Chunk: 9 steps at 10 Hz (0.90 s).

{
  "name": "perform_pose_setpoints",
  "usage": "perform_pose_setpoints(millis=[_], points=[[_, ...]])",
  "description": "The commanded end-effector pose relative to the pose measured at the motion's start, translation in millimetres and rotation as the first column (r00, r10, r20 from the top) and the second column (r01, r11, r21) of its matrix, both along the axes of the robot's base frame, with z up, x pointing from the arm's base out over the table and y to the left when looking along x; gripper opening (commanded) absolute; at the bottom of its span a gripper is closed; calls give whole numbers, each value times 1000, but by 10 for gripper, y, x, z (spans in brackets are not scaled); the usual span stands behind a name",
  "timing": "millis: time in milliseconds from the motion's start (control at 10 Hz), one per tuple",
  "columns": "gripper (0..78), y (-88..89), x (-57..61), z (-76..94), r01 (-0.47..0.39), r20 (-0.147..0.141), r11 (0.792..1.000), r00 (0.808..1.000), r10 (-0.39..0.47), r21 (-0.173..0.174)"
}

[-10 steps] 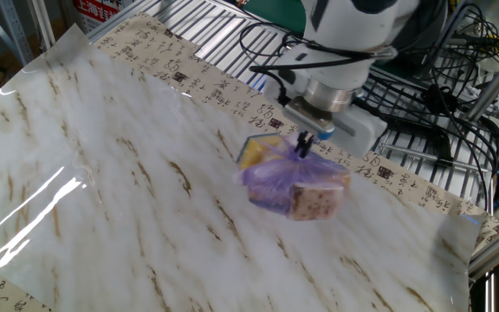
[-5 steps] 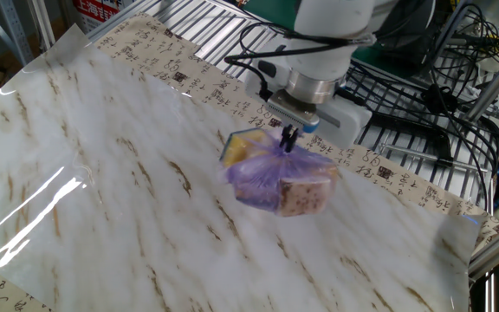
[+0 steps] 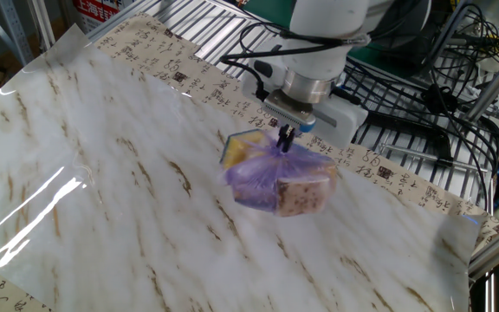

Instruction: Pick up a bag of things

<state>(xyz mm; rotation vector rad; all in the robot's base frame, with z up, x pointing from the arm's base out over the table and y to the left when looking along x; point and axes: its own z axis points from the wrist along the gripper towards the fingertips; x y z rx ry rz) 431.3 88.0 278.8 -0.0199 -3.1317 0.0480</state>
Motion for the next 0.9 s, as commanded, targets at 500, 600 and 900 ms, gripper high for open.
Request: perform_pose_setpoints(millis=[500,600,900], points=[[12,-173,137,-121,-29,23,999,999,28,20],[12,-173,143,-134,-28,26,999,999,28,20],[12,-218,167,-264,-41,46,999,998,39,31]])
